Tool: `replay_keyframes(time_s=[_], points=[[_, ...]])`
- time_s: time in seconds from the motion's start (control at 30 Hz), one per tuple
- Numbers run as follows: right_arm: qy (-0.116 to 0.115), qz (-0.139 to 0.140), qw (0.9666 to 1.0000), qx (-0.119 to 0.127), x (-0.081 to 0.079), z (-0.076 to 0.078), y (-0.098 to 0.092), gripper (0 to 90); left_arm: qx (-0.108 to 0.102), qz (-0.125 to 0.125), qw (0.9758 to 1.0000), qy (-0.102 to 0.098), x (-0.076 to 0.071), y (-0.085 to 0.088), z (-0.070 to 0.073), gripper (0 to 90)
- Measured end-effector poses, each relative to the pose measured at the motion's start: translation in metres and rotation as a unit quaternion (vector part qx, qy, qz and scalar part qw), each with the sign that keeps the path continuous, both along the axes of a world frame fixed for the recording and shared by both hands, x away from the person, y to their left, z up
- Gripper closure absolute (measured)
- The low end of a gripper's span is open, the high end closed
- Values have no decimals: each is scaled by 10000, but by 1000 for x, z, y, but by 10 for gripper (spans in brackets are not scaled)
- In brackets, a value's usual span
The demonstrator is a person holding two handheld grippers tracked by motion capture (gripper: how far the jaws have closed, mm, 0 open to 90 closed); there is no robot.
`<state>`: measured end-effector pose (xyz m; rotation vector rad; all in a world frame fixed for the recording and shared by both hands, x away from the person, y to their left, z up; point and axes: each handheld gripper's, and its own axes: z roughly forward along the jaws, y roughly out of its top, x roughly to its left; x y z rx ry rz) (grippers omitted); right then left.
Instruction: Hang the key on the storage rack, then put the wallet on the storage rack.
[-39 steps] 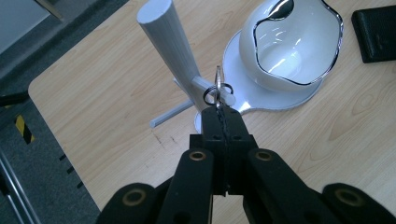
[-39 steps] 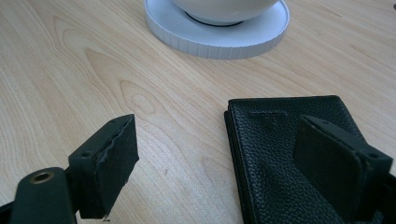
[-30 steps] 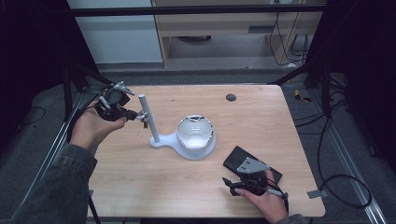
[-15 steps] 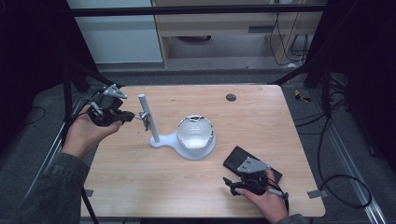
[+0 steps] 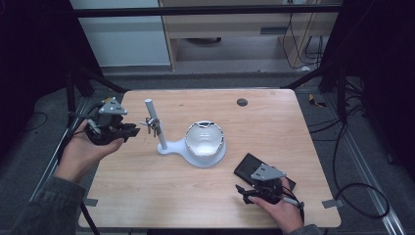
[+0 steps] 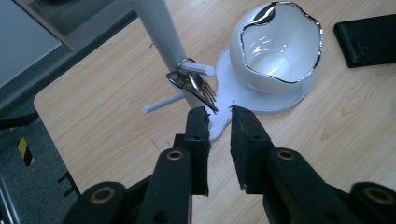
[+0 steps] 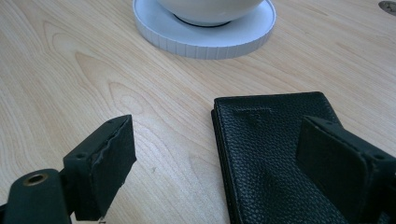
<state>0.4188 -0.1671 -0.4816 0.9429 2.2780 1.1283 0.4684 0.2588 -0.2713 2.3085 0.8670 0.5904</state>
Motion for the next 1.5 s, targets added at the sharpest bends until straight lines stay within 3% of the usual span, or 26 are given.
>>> replay_keyframes(time_s=[0.07, 0.23, 0.43, 0.6, 0.77, 0.93, 1.1, 1.2, 1.3, 1.5], points=[[-19, -22, 10000, 18, 0, 1, -2, 114, -81, -84, 9999, -102, -13, -3, -7, 640], [-28, -66, 10000, 31, 0, 2, -4, 110, -111, -200, 9997, -104, -27, -11, -21, 550], [-57, -123, 9999, 37, -1, 3, -9, 111, -175, -293, 9994, -71, -35, -23, -34, 447], [-101, -319, 9994, 112, 0, 4, -20, 118, -230, -495, 9985, -82, -42, -41, -48, 358], [-124, -461, 9987, 166, -2, 6, -27, 118, -314, -733, 9968, 51, -46, -62, -66, 282], [-170, -609, 9978, 172, -7, 7, -36, 115, -494, -981, 9938, 156, -49, -86, -82, 191], [-151, -723, 9971, 165, -9, 6, -43, 101, -746, -1340, 9878, 252, -51, -107, -97, 116], [-193, -799, 9964, 185, -12, 8, -50, 100, -911, -1484, 9844, 241, -52, -122, -111, 133], [-200, -835, 9961, 181, -12, 8, -54, 100, -909, -1530, 9836, 293, -51, -131, -118, 143], [-223, -931, 9953, 152, -12, 7, -61, 90, -824, -1719, 9799, 583, -45, -154, -139, 156]])
